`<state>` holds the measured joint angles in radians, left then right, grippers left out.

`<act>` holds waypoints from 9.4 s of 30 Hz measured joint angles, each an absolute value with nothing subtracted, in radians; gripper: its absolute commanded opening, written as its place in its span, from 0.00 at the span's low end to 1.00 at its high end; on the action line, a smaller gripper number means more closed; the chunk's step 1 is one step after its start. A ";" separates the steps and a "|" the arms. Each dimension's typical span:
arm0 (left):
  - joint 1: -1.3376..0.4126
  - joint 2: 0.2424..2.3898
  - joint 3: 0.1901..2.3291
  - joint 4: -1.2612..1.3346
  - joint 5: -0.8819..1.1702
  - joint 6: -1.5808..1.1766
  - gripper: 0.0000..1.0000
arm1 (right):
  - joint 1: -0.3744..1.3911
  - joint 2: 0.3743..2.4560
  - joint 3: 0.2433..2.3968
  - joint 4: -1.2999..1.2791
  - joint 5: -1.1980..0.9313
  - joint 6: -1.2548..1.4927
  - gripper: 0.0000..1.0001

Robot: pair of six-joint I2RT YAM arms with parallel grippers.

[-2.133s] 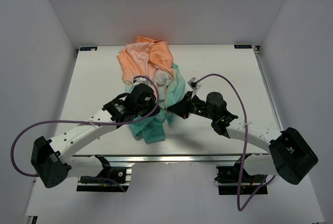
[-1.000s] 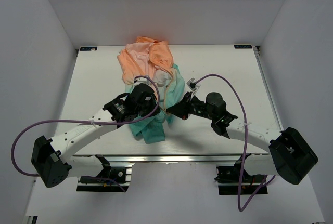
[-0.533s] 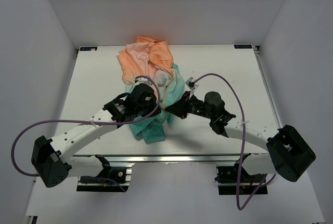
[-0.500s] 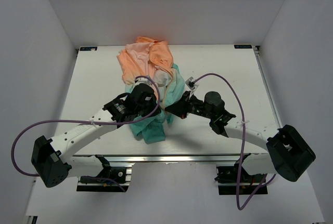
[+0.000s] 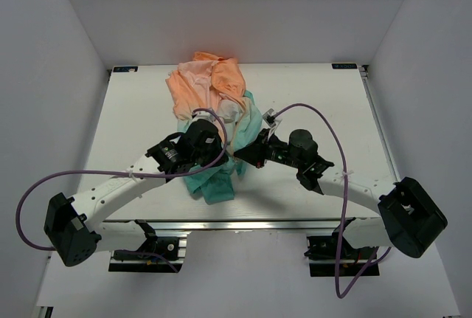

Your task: Zip up the jacket

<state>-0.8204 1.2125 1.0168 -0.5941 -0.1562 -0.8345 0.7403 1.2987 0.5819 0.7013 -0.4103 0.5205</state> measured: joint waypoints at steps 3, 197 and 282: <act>-0.820 1.208 1.009 -0.598 -0.158 -0.835 0.00 | 0.741 1.294 0.582 0.680 -0.410 0.511 0.00; -0.904 0.861 0.640 -0.367 -0.055 -0.705 0.67 | 0.853 1.407 0.537 0.725 -0.328 0.988 0.00; -1.434 1.456 1.021 -0.950 -0.935 -0.979 0.00 | 0.949 1.403 0.791 0.183 -0.134 1.040 0.00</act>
<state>-1.4338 1.4559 1.0206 -0.9501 -0.9352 -0.9794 0.9485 1.4033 0.7910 0.1833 -0.1345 1.0401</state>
